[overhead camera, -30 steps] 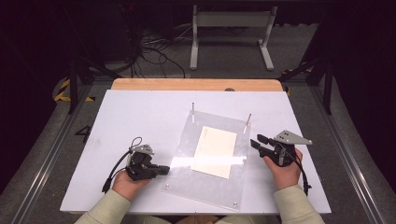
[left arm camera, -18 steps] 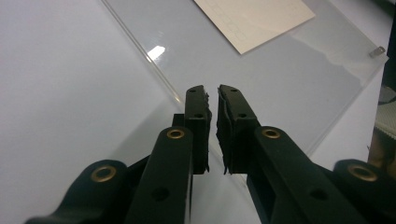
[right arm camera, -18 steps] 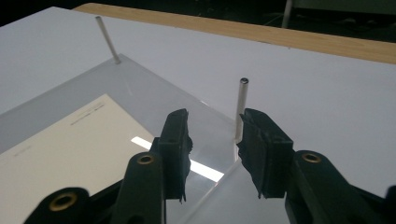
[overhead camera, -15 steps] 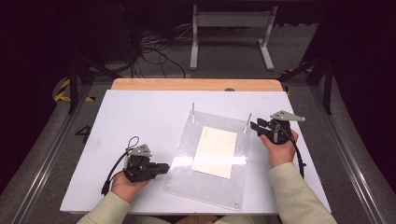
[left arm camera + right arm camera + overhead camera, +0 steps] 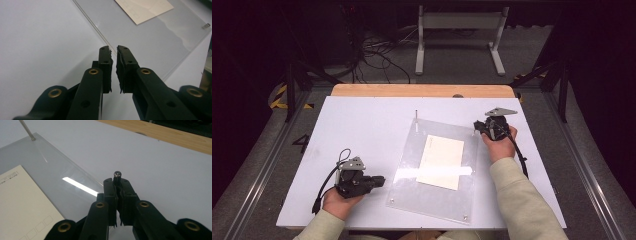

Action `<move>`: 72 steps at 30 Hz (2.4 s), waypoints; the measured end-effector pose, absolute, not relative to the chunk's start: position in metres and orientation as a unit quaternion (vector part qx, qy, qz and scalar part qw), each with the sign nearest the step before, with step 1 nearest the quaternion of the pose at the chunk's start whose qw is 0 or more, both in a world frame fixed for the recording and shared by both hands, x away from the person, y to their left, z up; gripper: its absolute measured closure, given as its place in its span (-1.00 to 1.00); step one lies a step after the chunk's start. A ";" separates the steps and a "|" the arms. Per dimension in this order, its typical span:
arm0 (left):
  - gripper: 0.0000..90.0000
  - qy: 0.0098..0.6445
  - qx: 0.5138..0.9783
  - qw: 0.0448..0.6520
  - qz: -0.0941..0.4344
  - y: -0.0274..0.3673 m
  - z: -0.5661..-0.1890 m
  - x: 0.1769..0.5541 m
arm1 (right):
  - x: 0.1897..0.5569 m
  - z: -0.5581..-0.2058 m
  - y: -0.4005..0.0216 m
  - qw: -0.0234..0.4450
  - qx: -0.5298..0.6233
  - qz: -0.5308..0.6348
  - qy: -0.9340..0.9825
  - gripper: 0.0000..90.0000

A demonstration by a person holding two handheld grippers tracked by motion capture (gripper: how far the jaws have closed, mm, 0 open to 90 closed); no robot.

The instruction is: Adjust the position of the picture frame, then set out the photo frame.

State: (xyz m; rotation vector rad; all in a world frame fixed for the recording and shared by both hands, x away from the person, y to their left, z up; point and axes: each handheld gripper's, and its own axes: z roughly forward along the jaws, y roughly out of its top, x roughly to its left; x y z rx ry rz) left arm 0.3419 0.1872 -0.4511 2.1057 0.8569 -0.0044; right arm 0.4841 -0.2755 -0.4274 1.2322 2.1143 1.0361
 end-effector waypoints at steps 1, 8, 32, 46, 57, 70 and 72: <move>0.82 0.340 0.841 0.420 -0.001 0.188 -0.451 0.342 | 0.487 -0.426 -0.271 0.239 0.444 0.378 0.777 0.89; 0.82 0.348 0.840 0.416 0.002 0.191 -0.453 0.341 | 0.510 -0.422 -0.236 0.231 0.411 0.374 0.798 0.89; 0.90 0.300 0.865 0.400 -0.037 0.177 -0.461 0.340 | 0.517 -0.426 -0.207 0.189 0.355 0.389 0.828 0.90; 0.91 0.260 0.882 0.391 -0.051 0.165 -0.458 0.338 | 0.506 -0.430 -0.207 0.175 0.341 0.412 0.827 0.89; 0.58 0.244 0.855 0.458 0.010 0.176 -0.438 0.339 | 0.484 -0.413 -0.203 0.251 0.324 0.380 0.829 0.67; 0.32 0.265 0.810 0.518 0.079 0.204 -0.422 0.339 | 0.465 -0.407 -0.229 0.222 0.331 0.448 0.800 0.54; 0.24 0.270 0.803 0.525 0.077 0.208 -0.423 0.341 | 0.466 -0.406 -0.229 0.219 0.341 0.466 0.787 0.52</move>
